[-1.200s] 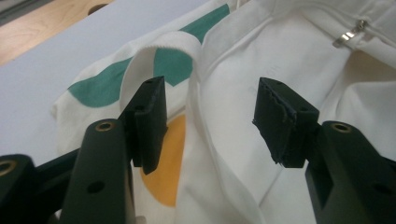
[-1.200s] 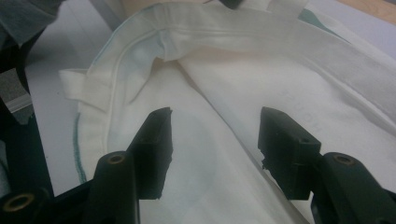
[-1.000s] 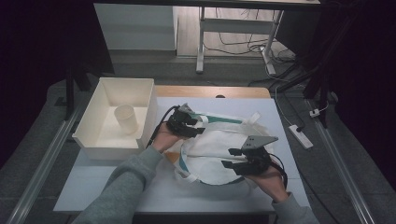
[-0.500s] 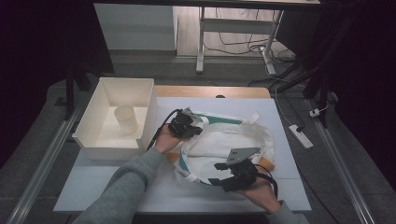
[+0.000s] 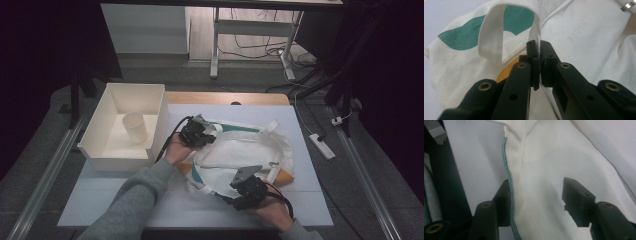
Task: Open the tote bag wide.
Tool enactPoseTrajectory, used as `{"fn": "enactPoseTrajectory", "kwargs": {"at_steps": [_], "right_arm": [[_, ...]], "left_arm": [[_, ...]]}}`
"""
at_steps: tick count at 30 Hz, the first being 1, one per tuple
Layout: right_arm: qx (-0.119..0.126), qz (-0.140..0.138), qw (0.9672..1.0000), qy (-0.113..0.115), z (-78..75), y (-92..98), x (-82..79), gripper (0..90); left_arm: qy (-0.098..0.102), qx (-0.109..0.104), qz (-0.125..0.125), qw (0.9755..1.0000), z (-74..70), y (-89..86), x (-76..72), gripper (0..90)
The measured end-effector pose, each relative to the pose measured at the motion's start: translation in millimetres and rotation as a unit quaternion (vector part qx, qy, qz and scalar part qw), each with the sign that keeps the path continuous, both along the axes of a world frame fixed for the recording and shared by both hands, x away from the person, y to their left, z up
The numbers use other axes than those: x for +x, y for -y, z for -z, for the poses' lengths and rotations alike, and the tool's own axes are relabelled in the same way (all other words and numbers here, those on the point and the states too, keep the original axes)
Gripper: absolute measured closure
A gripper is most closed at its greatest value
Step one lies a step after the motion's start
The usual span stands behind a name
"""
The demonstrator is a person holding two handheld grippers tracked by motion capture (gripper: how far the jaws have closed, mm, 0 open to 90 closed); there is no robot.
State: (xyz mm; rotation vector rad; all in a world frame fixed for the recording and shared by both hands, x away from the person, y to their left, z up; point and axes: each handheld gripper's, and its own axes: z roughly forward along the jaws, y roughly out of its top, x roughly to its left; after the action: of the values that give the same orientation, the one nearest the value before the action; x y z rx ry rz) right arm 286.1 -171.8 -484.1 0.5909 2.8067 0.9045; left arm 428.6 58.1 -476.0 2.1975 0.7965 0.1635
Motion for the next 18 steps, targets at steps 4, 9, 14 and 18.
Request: {"fn": "enactPoseTrajectory", "kwargs": {"at_steps": [4,9,14,18], "right_arm": [[-0.021,0.019,0.9995,0.013,4.5,3.0,5.1,54.6],[-0.01,0.026,0.9992,-0.028,17.3,10.6,17.0,80.9],[0.002,-0.006,0.998,-0.063,8.4,8.4,11.2,86.8],[0.016,-0.037,0.9968,-0.069,-9.8,3.9,-3.8,87.0]], "left_arm": [[0.003,-0.003,-0.003,1.0,-0.8,-0.8,-0.6,86.5],[0.009,-0.008,-0.008,0.9999,-2.0,-2.6,-1.1,86.5],[0.017,-0.015,-0.015,0.9996,-2.7,-4.0,-1.4,86.7],[0.033,-0.032,-0.03,0.9985,-8.5,-8.4,-3.4,86.9]]}}
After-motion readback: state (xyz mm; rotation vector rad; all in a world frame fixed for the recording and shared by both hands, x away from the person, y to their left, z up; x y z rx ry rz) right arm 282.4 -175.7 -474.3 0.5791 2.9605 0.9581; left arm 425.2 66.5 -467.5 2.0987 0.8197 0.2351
